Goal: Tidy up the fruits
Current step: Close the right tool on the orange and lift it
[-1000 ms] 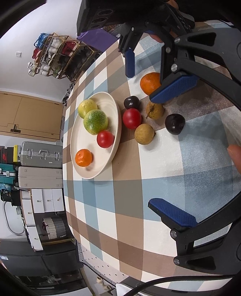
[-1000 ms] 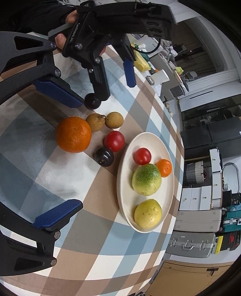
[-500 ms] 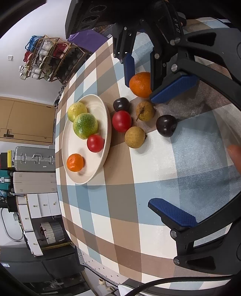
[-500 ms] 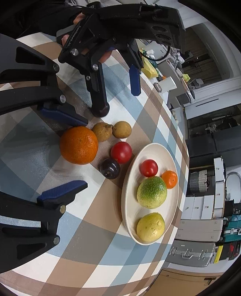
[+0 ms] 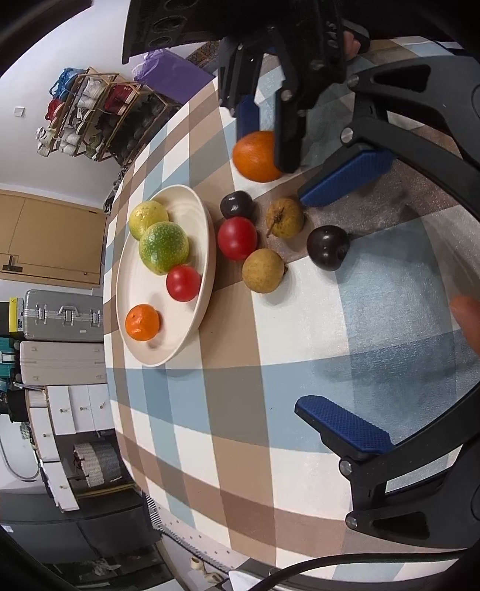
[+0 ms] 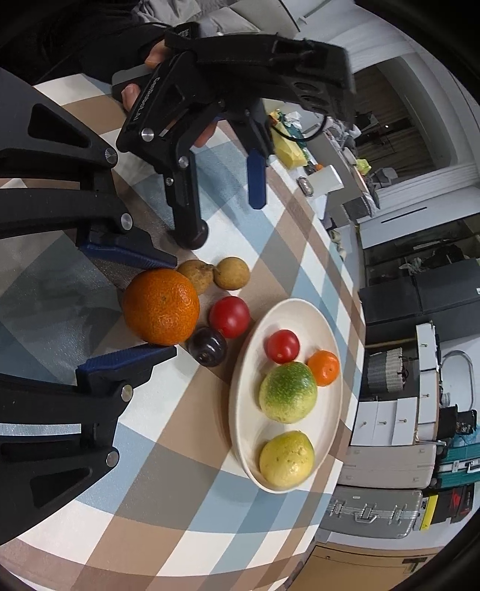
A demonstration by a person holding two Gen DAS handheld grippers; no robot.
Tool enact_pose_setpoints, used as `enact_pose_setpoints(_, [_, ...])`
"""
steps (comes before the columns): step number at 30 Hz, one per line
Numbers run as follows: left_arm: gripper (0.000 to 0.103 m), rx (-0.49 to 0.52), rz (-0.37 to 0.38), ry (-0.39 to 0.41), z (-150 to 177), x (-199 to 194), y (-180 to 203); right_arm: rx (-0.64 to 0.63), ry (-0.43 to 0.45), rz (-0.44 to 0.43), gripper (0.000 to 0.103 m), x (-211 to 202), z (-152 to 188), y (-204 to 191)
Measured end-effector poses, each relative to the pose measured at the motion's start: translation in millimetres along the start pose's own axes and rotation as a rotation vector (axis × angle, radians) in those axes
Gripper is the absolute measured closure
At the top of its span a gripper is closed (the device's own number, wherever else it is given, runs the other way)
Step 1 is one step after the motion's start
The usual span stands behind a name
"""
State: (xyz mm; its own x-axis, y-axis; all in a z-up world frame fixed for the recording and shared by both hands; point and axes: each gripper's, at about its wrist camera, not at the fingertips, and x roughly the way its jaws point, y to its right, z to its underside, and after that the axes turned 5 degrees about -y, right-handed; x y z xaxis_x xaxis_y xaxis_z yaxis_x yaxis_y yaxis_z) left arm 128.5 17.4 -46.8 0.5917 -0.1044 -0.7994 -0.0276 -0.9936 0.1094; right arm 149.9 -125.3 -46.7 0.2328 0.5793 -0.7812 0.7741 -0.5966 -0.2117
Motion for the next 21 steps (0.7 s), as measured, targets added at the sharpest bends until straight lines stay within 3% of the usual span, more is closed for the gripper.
enact_pose_setpoints(4, [0.007, 0.02, 0.034, -0.027, 2, 3, 4, 0.025, 0.009, 0.007, 0.062, -2, -2, 6])
enact_pose_setpoints(9, [0.023, 0.056, 0.058, -0.068, 5, 9, 10, 0.04, 0.021, 0.01, 0.062, -4, -3, 9])
enact_pose_setpoints(15, [0.033, 0.068, 0.092, -0.063, 7, 7, 11, 0.049, 0.029, 0.013, 0.062, -6, -4, 11])
enact_pose_setpoints(21, [0.051, 0.094, 0.116, -0.061, 8, 4, 16, 0.052, 0.034, 0.012, 0.062, -6, -5, 13])
